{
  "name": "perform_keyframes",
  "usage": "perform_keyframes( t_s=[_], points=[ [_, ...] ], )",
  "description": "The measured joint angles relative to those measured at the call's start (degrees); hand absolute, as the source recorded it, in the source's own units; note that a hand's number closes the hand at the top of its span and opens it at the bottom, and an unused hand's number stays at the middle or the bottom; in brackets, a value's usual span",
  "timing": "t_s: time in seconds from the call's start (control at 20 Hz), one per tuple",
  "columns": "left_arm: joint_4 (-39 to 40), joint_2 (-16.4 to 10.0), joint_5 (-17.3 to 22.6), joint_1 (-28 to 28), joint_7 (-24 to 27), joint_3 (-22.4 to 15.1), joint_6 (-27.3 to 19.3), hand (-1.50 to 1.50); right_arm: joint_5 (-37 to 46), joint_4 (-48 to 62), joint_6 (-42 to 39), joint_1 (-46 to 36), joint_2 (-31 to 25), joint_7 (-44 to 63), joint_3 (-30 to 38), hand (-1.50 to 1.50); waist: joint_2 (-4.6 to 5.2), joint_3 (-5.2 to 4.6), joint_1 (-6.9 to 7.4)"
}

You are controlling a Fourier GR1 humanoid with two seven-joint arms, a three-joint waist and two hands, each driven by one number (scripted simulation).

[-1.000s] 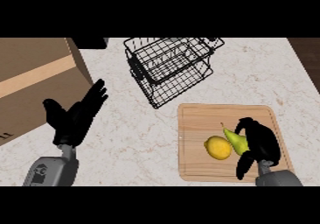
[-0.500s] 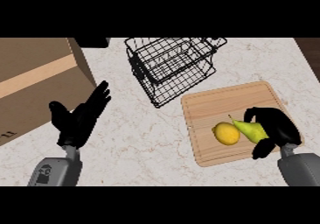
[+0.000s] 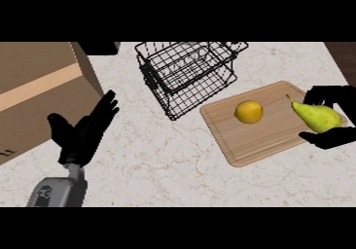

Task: Pick the pear from the cutting board and place it in the tiered basket

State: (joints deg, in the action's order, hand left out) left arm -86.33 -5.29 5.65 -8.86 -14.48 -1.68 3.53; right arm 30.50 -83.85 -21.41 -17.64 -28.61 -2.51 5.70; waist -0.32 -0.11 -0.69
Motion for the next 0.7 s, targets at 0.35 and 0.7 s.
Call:
perform_keyframes(
  t_s=[0.35,0.7],
  points=[
    [-1.5,0.1,-0.1,1.2,-0.4,-0.4,0.4,0.00,-10.8,-9.6,-6.3,-5.9,-3.0,4.9,8.8,1.50,0.05,0.06,0.29],
    [1.4,0.3,-0.5,-0.3,1.2,0.2,1.0,0.00,-14.7,-13.6,-8.2,-16.5,-3.4,14.9,9.3,1.50,0.24,0.06,0.76]
  ],
)
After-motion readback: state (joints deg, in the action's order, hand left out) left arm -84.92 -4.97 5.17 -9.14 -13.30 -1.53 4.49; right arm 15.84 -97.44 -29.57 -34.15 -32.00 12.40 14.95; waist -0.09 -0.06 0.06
